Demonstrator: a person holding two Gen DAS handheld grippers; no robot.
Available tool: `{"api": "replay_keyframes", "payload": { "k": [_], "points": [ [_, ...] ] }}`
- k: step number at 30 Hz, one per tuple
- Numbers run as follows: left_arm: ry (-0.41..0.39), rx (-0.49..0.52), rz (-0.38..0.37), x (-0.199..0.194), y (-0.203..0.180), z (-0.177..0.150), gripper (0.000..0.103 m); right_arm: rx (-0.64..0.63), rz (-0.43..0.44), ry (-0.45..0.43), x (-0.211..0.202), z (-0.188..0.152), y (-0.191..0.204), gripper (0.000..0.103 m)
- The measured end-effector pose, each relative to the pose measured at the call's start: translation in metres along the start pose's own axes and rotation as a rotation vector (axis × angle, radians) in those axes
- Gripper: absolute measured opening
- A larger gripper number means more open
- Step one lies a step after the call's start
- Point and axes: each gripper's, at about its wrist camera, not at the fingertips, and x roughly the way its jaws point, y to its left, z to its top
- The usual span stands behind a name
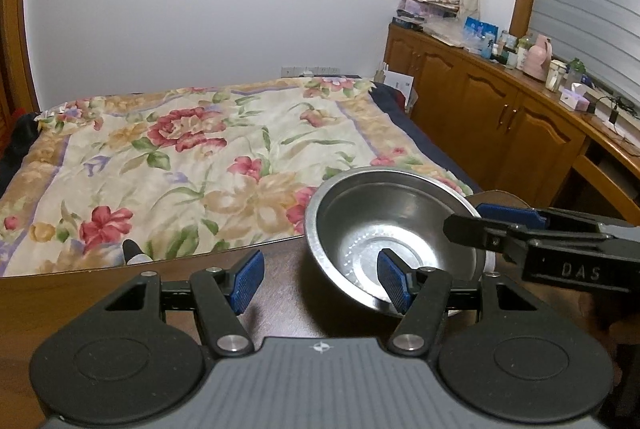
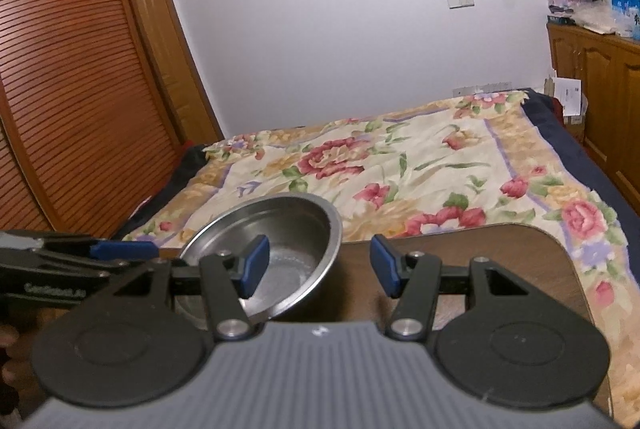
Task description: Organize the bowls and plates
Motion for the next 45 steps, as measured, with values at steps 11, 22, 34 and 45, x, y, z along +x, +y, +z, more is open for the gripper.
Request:
{"api": "replay_keyframes", "payload": {
  "k": [11, 22, 34, 45],
  "points": [
    [0.014, -0.003, -0.016, 0.008, -0.004, 0.0, 0.06, -0.017, 0.022, 0.024, 0.005, -0.001, 0.006, 0.057],
    [0.03, -0.012, -0.024, 0.015, -0.006, -0.004, 0.054, -0.018, 0.041, 0.039, 0.009, -0.005, 0.006, 0.057],
    [0.035, -0.008, -0.036, 0.016, -0.007, -0.004, 0.048, -0.018, 0.058, 0.034, 0.008, -0.007, 0.006, 0.055],
    [0.041, 0.0, -0.033, 0.013, -0.011, -0.009, 0.037, -0.013, 0.055, 0.022, 0.006, -0.009, 0.007, 0.032]
  ]
}}
